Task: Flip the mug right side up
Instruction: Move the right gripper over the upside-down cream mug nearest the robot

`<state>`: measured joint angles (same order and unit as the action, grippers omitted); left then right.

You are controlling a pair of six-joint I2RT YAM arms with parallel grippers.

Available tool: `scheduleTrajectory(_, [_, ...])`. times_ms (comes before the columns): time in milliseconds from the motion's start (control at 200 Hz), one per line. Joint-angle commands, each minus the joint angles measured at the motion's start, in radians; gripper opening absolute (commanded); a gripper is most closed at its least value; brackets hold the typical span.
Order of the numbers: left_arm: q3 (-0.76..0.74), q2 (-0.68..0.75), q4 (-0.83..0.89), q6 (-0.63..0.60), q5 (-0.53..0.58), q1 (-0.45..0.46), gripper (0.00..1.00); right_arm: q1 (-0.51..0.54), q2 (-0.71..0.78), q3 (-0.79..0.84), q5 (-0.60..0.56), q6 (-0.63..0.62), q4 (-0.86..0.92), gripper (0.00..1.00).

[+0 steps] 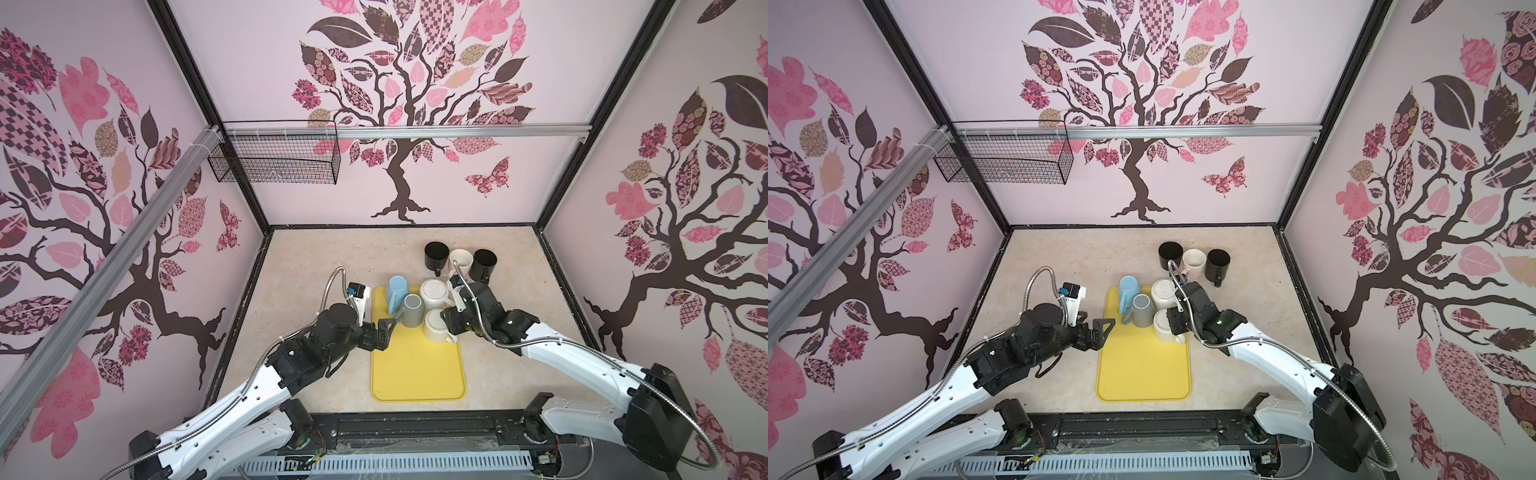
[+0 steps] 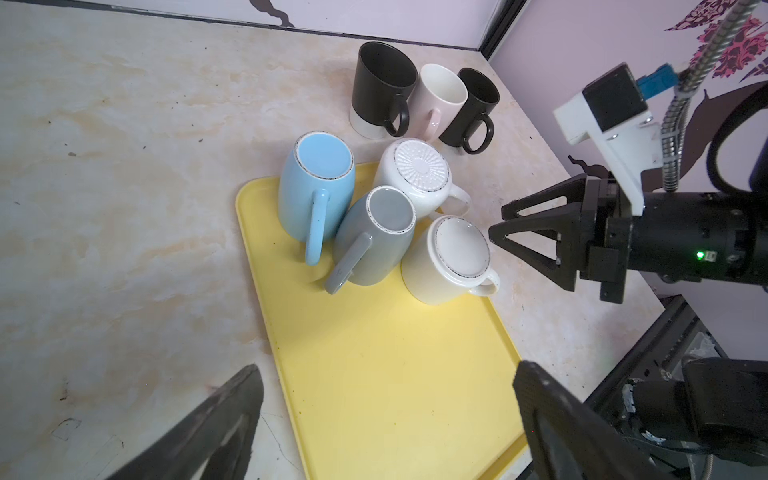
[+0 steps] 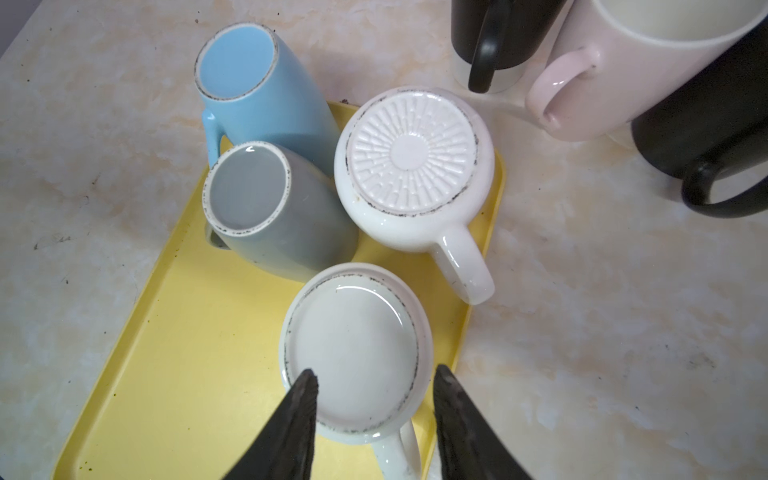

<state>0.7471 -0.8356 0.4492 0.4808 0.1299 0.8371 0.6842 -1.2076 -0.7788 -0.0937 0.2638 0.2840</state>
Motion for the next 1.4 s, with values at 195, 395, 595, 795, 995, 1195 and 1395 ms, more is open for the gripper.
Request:
scheduleTrajectory(195, [-0.074, 0.013, -0.01, 0.07, -0.088, -0.108, 0.97, 0.051, -0.06, -0.045, -0.093, -0.014, 0.102, 0.49])
scheduleTrajectory(395, [-0.089, 0.005, -0.062, 0.067, -0.128, -0.135, 0.97, 0.051, -0.027, 0.001, -0.083, -0.004, 0.093, 0.53])
scheduleTrajectory(595, [-0.099, -0.021, -0.106, 0.07, -0.166, -0.142, 0.97, 0.052, -0.037, 0.001, -0.056, -0.004, 0.138, 0.53])
scheduleTrajectory(795, [-0.103, -0.004, -0.108, 0.071, -0.176, -0.15, 0.97, 0.052, -0.055, 0.004, -0.002, -0.001, 0.143, 0.53])
scheduleTrajectory(995, [-0.114, 0.015, -0.105, 0.072, -0.17, -0.15, 0.97, 0.052, -0.095, 0.001, 0.004, 0.014, 0.155, 0.52])
scheduleTrajectory(1195, [-0.123, 0.016, -0.116, 0.075, -0.17, -0.15, 0.97, 0.051, -0.147, -0.009, 0.016, 0.029, 0.157, 0.5])
scheduleTrajectory(1395, [-0.124, -0.003, -0.127, 0.078, -0.179, -0.148, 0.97, 0.051, -0.204, -0.023, 0.023, 0.042, 0.153, 0.47])
